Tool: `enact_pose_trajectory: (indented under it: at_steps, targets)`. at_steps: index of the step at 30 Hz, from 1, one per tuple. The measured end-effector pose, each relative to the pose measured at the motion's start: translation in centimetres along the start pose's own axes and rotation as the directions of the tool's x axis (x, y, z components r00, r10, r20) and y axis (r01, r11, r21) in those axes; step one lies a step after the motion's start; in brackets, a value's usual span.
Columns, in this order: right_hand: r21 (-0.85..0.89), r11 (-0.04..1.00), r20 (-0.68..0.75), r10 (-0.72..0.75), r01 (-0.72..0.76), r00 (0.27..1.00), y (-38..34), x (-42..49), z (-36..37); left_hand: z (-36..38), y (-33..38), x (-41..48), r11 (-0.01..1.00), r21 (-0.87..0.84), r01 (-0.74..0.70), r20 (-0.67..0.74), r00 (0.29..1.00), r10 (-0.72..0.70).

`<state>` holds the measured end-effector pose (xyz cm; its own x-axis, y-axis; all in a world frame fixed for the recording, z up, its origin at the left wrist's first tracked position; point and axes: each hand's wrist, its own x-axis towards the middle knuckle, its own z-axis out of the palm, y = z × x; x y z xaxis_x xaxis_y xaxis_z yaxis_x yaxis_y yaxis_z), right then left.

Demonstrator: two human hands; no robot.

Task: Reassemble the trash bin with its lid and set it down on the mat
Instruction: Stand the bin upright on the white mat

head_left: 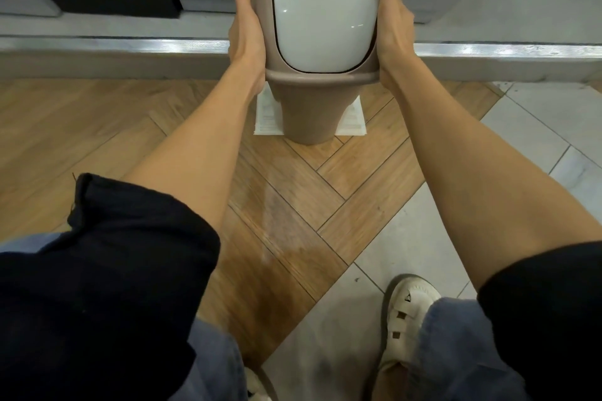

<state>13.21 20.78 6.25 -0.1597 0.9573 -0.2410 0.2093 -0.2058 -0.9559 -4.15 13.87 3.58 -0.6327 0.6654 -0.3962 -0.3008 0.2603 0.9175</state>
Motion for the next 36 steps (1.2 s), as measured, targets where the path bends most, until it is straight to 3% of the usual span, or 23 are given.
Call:
enact_pose_trajectory:
  at_steps: [36]
  targets:
    - [-0.025,0.999,-0.027,0.022,-0.023,0.999,-0.33,1.04,0.09,0.93,0.41,0.17,0.999,0.043,-0.005,-0.083,0.997,0.008]
